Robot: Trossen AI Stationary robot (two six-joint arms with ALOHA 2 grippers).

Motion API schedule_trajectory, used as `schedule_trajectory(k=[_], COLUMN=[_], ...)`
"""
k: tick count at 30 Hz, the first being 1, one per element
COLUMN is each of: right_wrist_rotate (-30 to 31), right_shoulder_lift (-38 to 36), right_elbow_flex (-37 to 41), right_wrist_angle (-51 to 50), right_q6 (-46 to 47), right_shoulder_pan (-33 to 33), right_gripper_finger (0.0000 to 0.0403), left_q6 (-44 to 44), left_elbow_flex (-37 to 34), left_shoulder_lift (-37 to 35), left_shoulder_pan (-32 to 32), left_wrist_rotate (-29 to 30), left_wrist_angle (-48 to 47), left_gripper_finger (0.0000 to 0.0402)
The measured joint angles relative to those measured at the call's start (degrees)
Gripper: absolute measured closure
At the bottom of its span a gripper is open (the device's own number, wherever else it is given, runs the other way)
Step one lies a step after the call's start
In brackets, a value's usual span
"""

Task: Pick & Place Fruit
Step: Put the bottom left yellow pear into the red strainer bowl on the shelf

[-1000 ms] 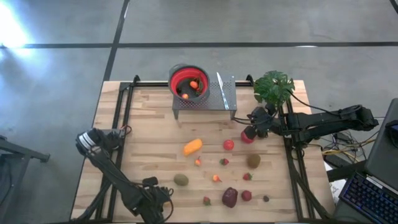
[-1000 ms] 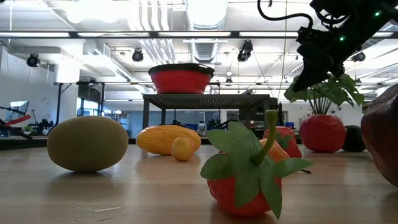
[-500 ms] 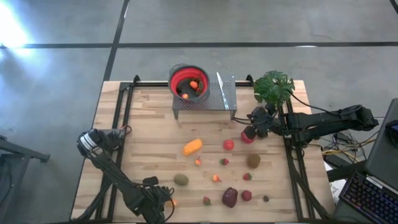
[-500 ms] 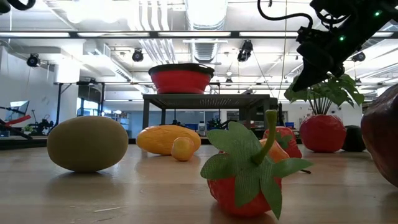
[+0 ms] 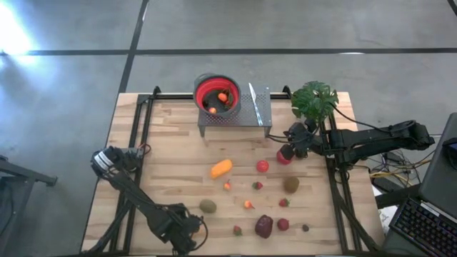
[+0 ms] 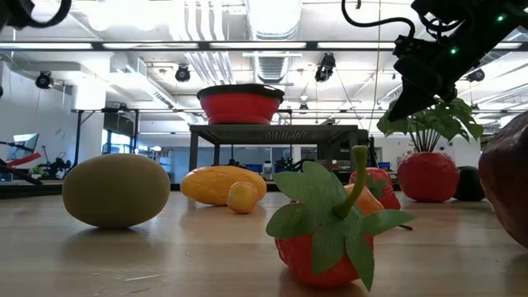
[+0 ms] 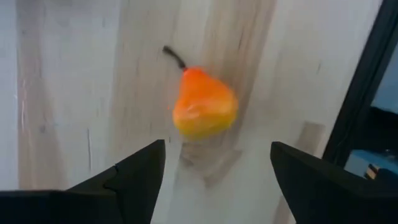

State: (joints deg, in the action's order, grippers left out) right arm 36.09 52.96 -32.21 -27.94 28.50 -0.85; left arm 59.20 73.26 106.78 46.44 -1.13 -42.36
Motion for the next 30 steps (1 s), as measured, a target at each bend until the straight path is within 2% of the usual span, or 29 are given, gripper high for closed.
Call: schedule_trajectory(k=[4, 14, 20, 30], right_wrist_rotate=[0.0, 0.0, 0.0, 0.0], right_shoulder_lift=[0.0, 0.0, 0.0, 0.0], right_elbow_flex=[0.0, 0.4, 0.5, 0.5], right_wrist_angle=[0.0, 0.0, 0.0, 0.0], right_q6=[0.0, 0.0, 0.0, 0.0], right_shoulder_pan=[0.0, 0.0, 0.0, 0.0], right_gripper_finger=[0.0394, 0.0394, 0.0394, 0.0394], left_q6=[0.7, 1.5, 2.0, 5.6], left_elbow_flex=[0.8, 0.6, 0.6, -2.0], left_shoulder_lift=[0.0, 0.0, 0.3, 0.4], left_shoulder_pan=[-0.5, -1.0, -1.0, -1.0], left_wrist_rotate=[0.7, 7.8, 8.1, 8.6], left_wrist_angle=[0.4, 0.9, 5.8, 5.4], left_gripper_finger=[0.0109, 0.0109, 0.0109, 0.0109])
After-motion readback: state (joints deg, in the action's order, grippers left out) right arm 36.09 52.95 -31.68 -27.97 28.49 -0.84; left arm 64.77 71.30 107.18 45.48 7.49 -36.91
